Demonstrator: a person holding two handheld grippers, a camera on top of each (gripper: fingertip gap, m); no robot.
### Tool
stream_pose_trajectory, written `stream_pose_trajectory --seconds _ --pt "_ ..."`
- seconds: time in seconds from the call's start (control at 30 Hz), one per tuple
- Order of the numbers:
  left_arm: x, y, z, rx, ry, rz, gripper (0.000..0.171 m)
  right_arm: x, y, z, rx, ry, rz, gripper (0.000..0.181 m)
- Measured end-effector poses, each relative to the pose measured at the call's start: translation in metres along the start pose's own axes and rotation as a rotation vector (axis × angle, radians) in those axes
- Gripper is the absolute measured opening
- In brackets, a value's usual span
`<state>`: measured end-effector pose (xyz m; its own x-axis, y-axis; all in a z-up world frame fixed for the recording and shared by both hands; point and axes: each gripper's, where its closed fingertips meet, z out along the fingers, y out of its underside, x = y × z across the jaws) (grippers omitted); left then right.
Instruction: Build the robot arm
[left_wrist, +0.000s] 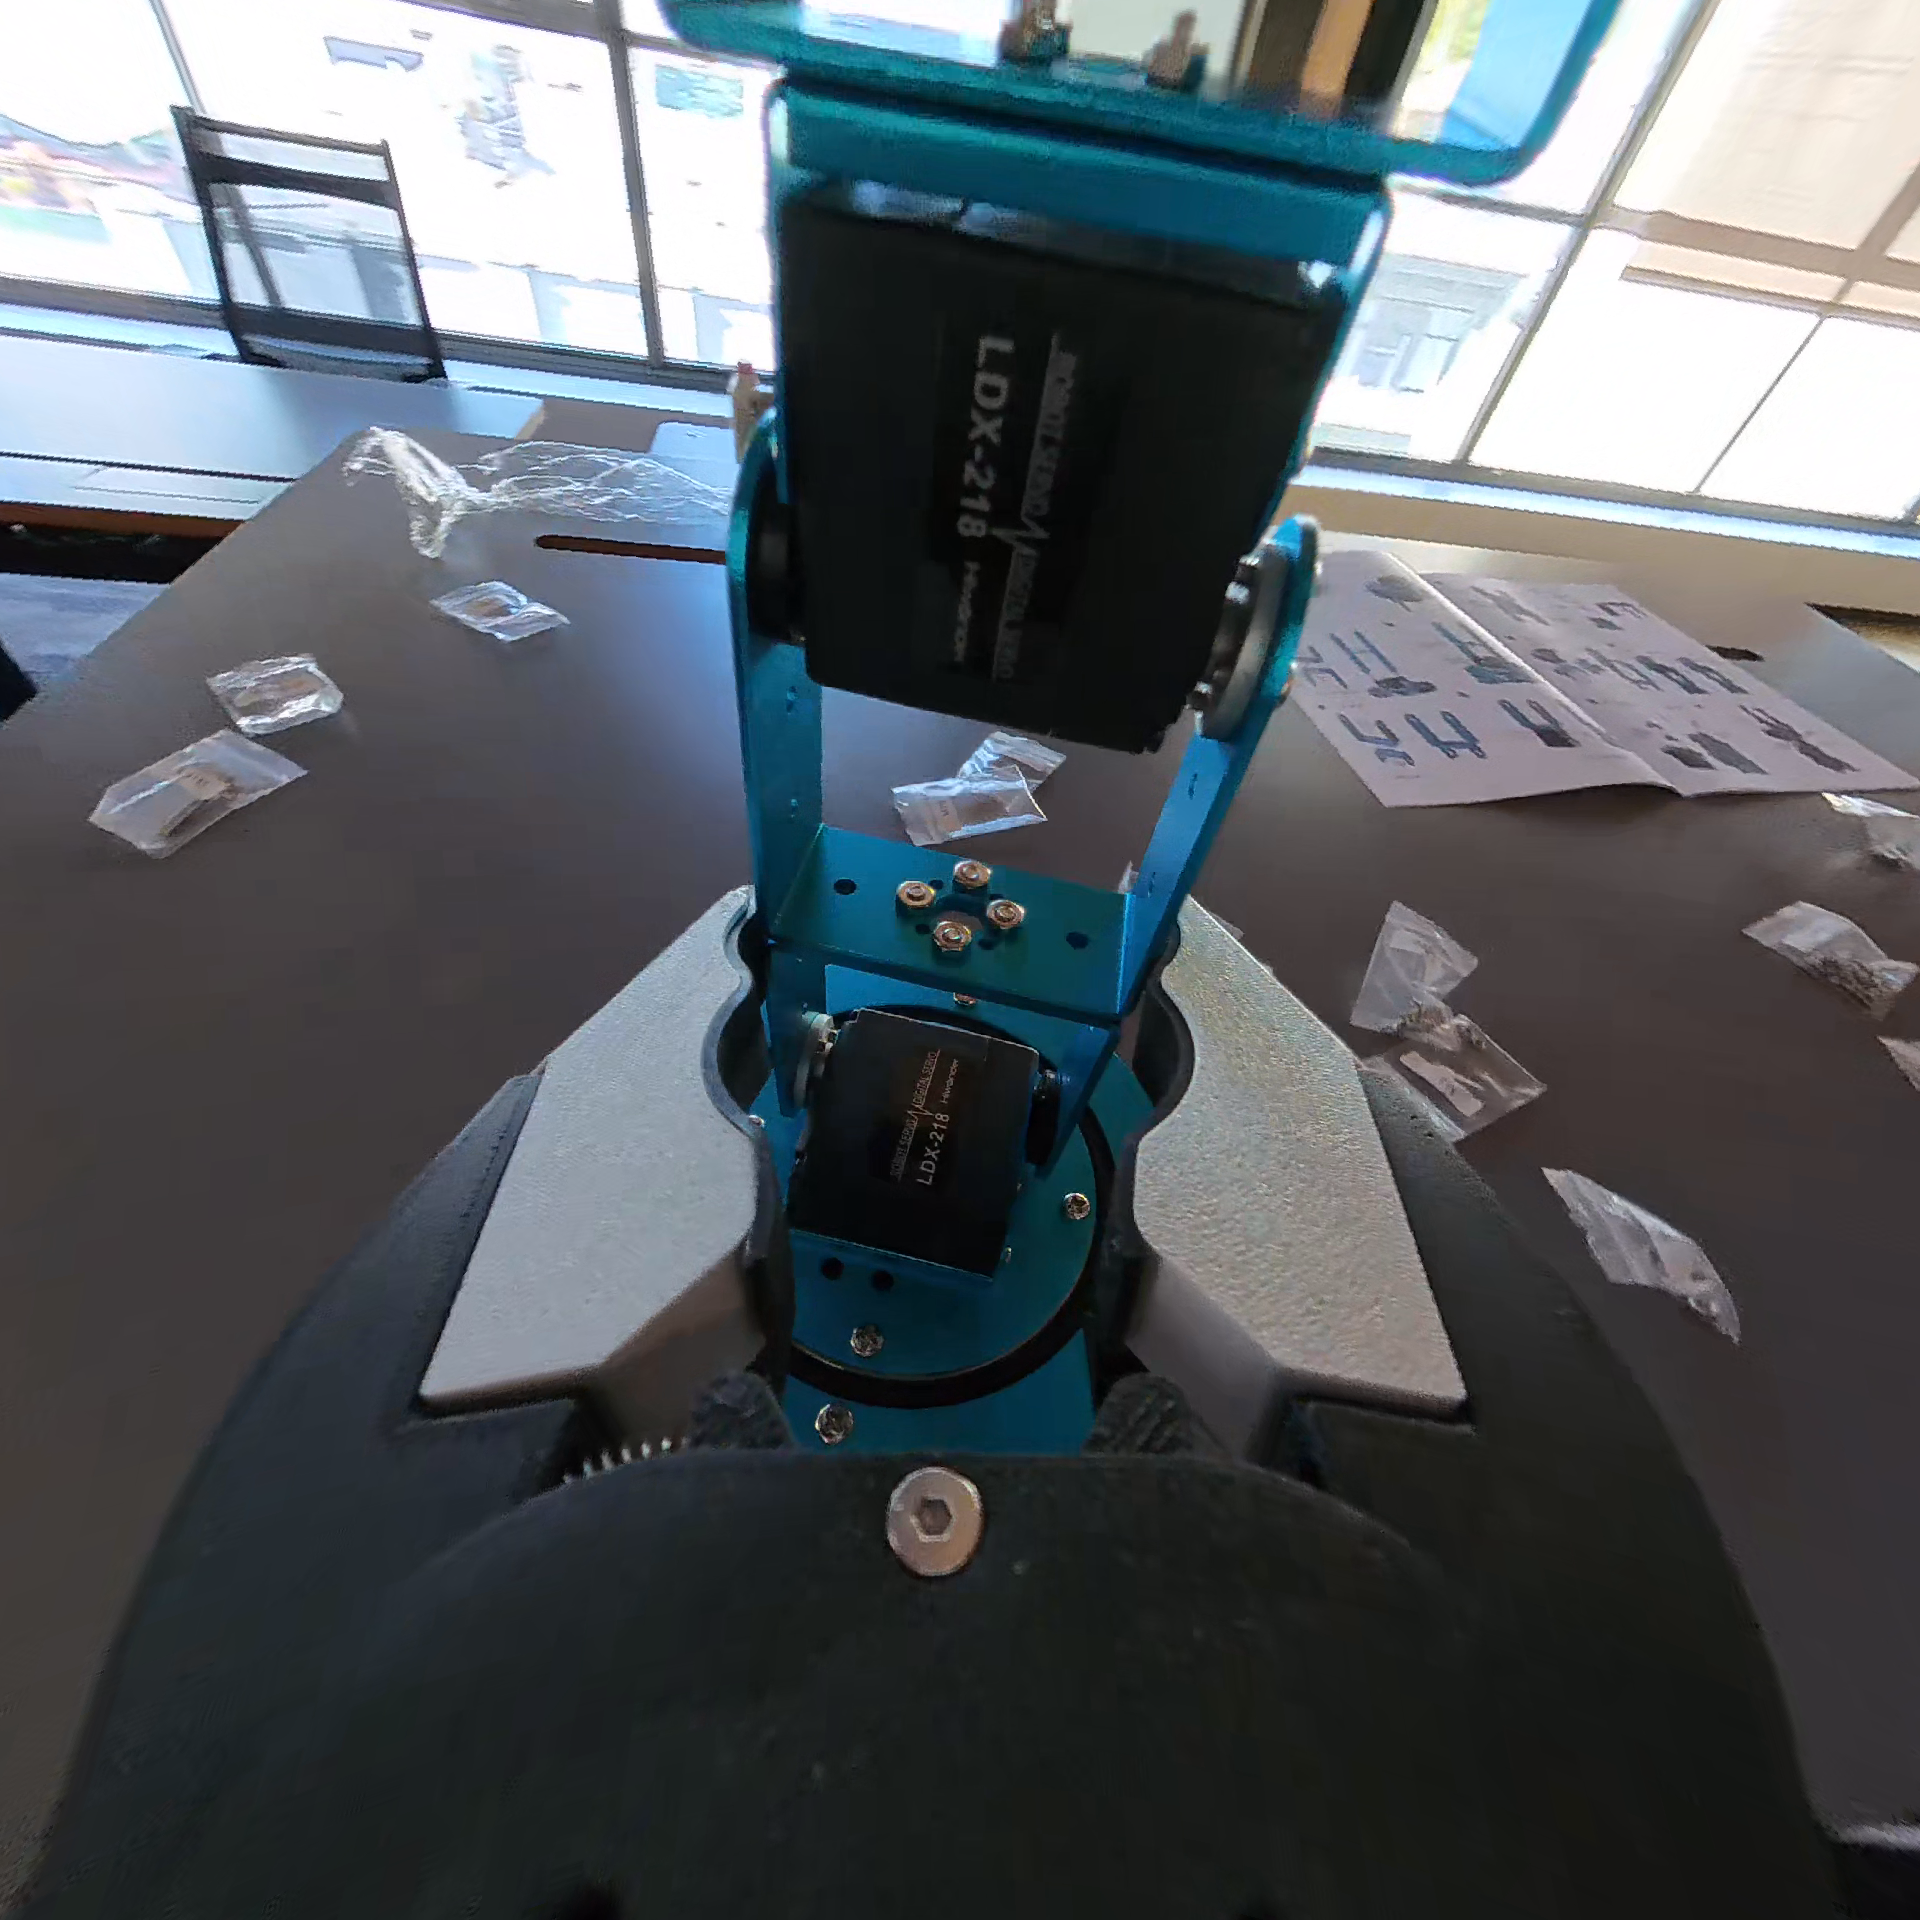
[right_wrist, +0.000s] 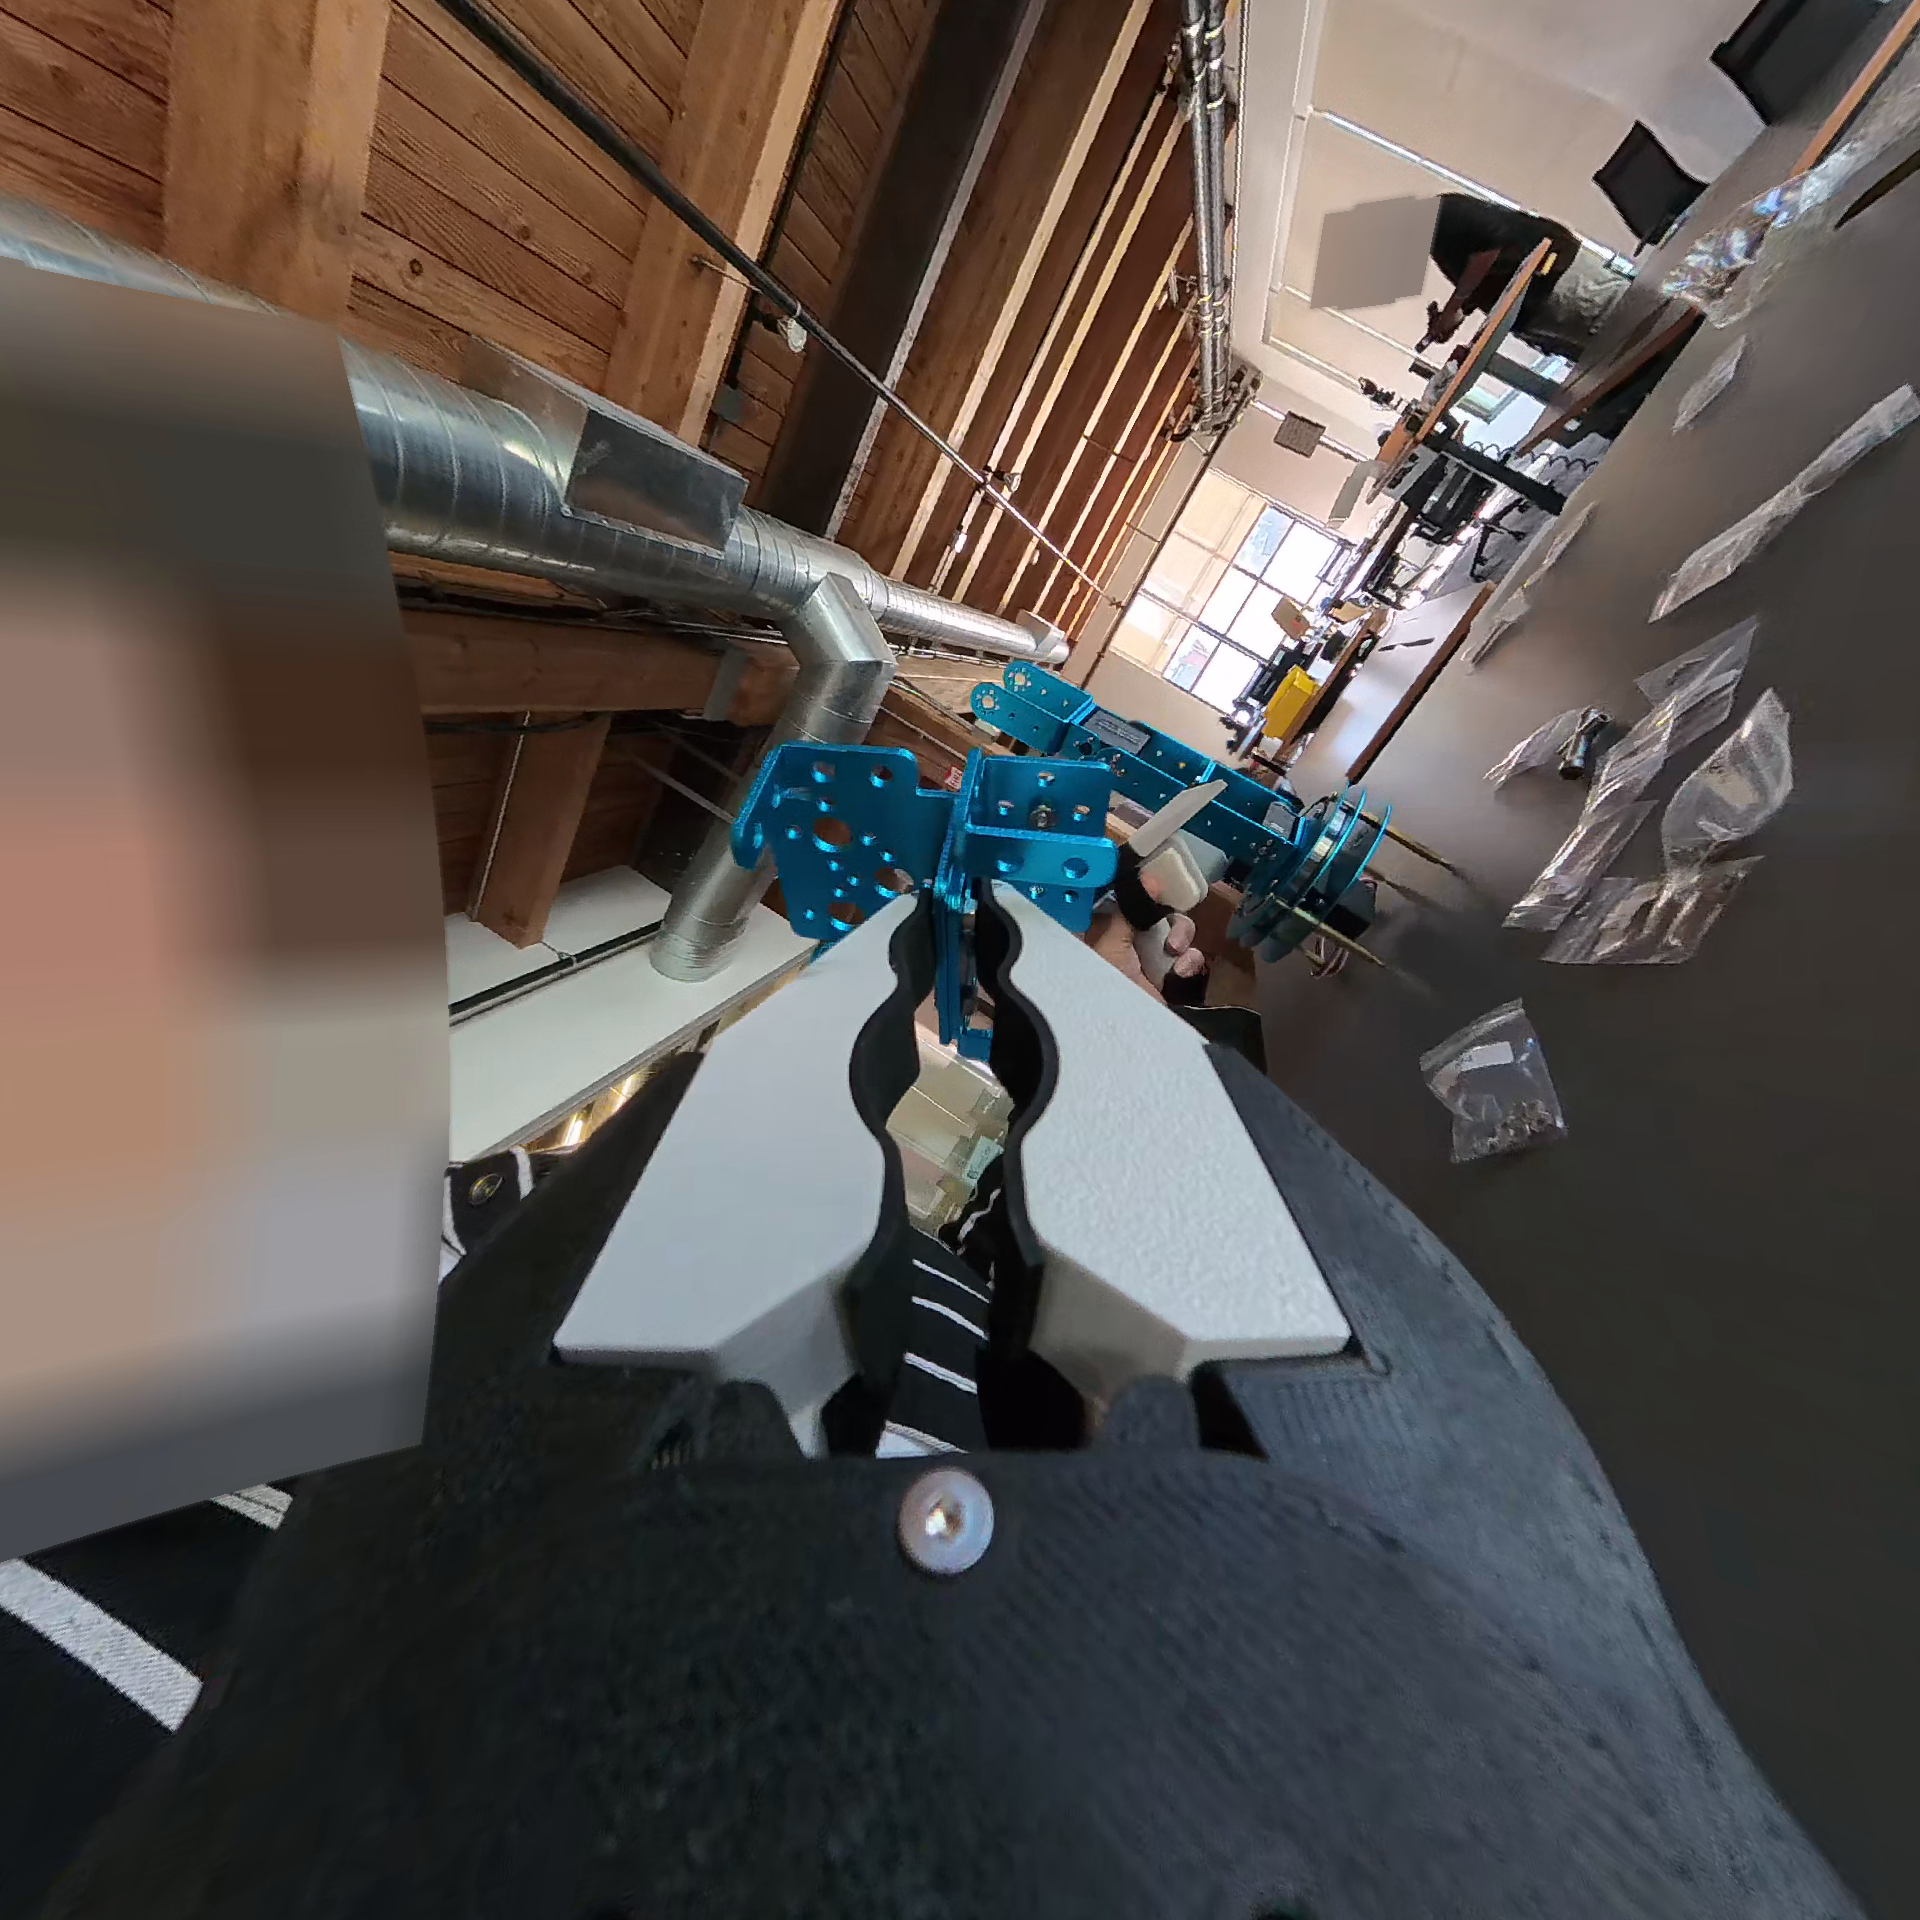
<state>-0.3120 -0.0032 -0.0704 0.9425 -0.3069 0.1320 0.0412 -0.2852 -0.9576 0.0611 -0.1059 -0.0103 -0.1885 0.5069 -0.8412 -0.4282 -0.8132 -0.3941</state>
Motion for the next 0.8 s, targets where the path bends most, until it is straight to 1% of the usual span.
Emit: stream_pose_trajectory --seconds 0.23,0.33,0.43,0.5,0.53,0.57,0.6,0.63,0.67,0.7,0.73,0.77,0.8 --pt "0.001 0.0 0.001 0.025 -0.146 -0.047 0.07 -0.003 -0.016 -0.034 0.009 -0.05 0.027 0.005" --pt "0.002 0.0 0.0 0.033 -0.188 -0.054 0.07 0.0 -0.029 -0.056 0.016 -0.038 0.032 0.005" --pt "0.003 -0.001 -0.002 0.07 -0.203 -0.081 0.073 0.003 -0.047 -0.081 0.045 -0.032 0.034 0.005" --pt "0.0 -0.003 -0.01 0.101 -0.245 -0.103 0.083 0.007 -0.059 -0.097 0.066 -0.017 0.03 0.005" --pt "-0.003 -0.002 -0.018 0.104 -0.292 -0.085 0.085 0.009 -0.064 -0.104 0.076 -0.008 0.026 0.005" --pt "-0.004 -0.002 -0.028 0.1 -0.354 -0.036 0.085 0.01 -0.068 -0.11 0.084 -0.005 0.023 0.005" --pt "-0.001 -0.004 -0.04 0.102 -0.421 0.039 0.081 0.01 -0.071 -0.115 0.088 -0.006 0.021 0.005" --pt "0.009 -0.011 -0.053 0.122 -0.476 0.128 0.073 0.011 -0.074 -0.119 0.092 -0.009 0.018 0.005" --pt "0.028 -0.023 -0.062 0.16 -0.506 0.22 0.065 0.011 -0.077 -0.122 0.094 -0.01 0.017 0.005" --pt "0.057 -0.037 -0.064 0.207 -0.498 0.301 0.057 0.012 -0.079 -0.124 0.096 -0.012 0.015 0.005" --pt "0.094 -0.051 -0.057 0.249 -0.443 0.358 0.05 0.012 -0.081 -0.126 0.097 -0.019 0.012 0.005" --pt "0.134 -0.06 -0.04 0.264 -0.35 0.385 0.038 0.012 -0.082 -0.126 0.095 -0.026 0.009 0.005" --pt "0.172 -0.061 -0.015 0.242 -0.233 0.375 0.031 0.012 -0.083 -0.126 0.092 -0.034 0.007 0.005"
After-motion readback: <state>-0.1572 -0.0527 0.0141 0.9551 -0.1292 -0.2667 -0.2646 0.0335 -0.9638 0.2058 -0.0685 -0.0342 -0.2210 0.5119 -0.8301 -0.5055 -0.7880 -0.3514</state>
